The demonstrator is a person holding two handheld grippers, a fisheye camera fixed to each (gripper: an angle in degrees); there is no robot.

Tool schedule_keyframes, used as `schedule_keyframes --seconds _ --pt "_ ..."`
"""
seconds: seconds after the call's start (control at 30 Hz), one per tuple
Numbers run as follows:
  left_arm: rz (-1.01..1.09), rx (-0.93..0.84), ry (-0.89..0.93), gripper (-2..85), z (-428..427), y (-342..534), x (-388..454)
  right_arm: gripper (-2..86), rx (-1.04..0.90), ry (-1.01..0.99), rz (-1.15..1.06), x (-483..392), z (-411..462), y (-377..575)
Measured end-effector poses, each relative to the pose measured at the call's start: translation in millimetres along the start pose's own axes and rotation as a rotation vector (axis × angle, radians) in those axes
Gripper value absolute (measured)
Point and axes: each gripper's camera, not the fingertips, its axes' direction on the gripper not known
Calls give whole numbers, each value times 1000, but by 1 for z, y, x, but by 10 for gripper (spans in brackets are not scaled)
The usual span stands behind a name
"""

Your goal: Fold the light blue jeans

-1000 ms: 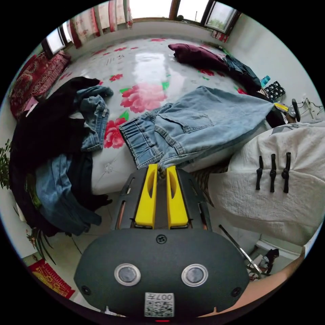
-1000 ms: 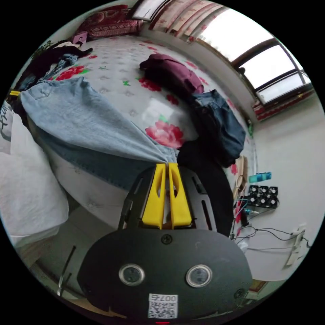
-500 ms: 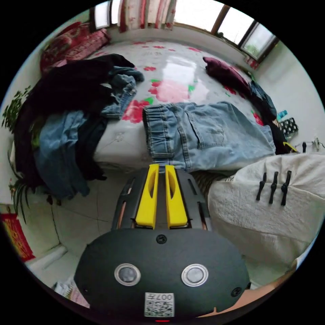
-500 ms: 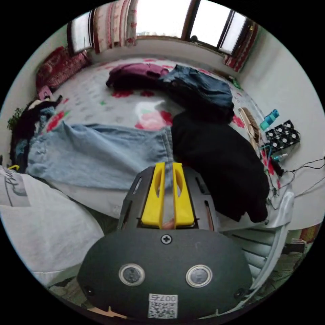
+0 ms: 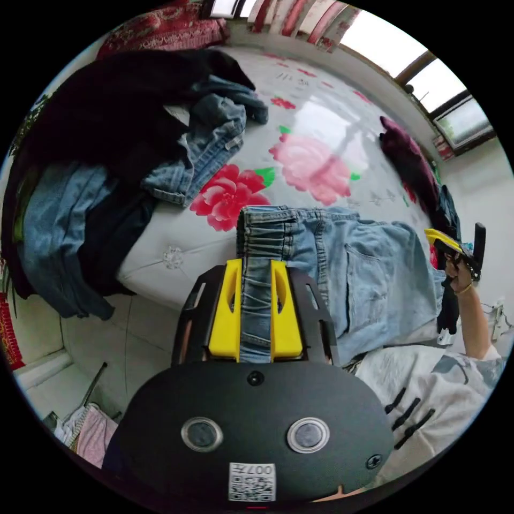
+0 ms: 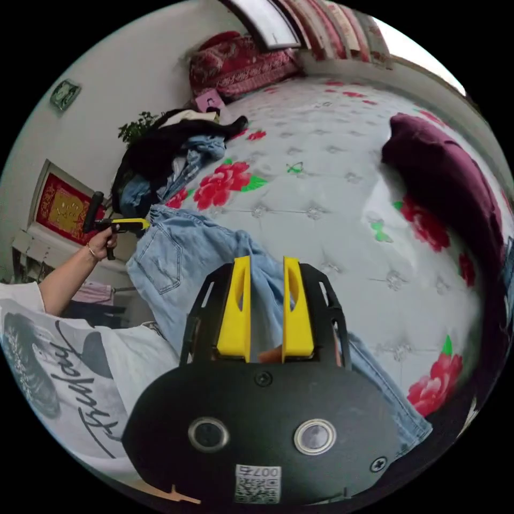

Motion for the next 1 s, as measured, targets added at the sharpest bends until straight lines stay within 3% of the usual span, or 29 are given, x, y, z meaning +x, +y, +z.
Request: schedule_keyframes --seconds 0.13,0.27,0.47,0.67,0.87,1.0 --pt "-41 1 72 1 5 -9 -20 6 -237 -170 -120 -12 44 -18" --pt "-114 61 224 -8 6 4 -51 18 -271 -198 -223 -24 33 1" --pt "-153 72 247 -9 3 3 -61 44 -141 -304 78 41 -3 -15" --pt "-151 66 250 -10 -10 -1 -68 20 -186 -564 271 74 44 -63" --pt "-260 218 359 -10 -46 3 -106 5 -6 -332 224 76 16 -107" --pt "-386 145 299 -9 -13 -23 -117 16 -54 -125 277 74 29 -114"
